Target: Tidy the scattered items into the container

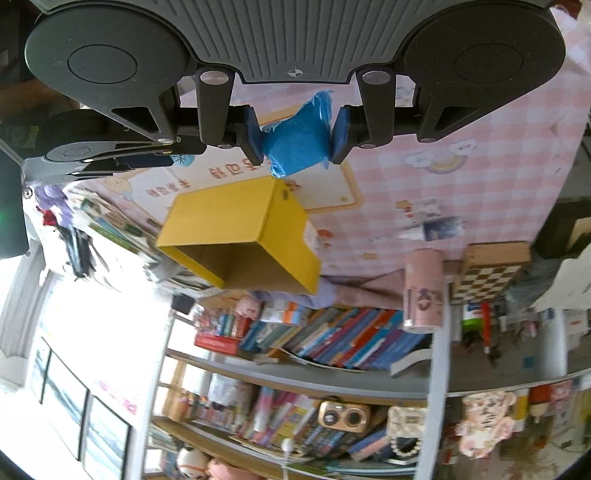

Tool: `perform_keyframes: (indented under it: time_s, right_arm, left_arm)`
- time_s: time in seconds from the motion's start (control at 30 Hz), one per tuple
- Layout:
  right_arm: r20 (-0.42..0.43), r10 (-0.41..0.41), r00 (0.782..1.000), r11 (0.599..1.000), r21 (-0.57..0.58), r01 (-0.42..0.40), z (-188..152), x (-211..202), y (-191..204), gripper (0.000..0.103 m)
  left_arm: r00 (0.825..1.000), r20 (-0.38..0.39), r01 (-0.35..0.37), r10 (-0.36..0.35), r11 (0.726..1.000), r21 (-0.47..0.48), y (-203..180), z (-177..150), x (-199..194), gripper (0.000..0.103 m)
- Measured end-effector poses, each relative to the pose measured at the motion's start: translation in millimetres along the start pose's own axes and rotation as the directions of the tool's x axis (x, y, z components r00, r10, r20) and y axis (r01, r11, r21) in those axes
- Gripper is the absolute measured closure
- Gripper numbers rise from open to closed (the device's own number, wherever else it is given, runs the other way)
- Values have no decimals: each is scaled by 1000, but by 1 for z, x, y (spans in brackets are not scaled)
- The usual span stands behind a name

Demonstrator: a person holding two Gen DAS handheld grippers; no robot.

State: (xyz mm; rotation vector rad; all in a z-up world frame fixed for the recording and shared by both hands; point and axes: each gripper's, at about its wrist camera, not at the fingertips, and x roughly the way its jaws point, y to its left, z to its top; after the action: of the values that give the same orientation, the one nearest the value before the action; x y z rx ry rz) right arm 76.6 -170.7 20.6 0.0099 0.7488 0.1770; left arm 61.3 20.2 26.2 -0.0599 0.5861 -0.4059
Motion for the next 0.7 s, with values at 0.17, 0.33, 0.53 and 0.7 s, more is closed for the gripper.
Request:
perform_keyframes:
  time_s: [0.17,0.33,0.53,0.7]
  right_arm:
    - [-3,-51,999,998,44,51,-8,-9,-18,65]
    - [-10,-92,996,992,84,92,-14,-16,-34,65]
    - [-13,-125,992,985,120,125,-18,-20,-50,65]
    - [-12,-138,990,980,140,138,-17,-20,-60,65]
  left_arm:
    - [998,-18,53,-52,998,29,-13,1,11,66]
    - [994,-39,100,-98,993,57,-26,2,21,66]
    - [989,-57,142,-137,987,78,-40,4,33,66]
    - [986,-60,160,-155,982,97,-50,8,39,66]
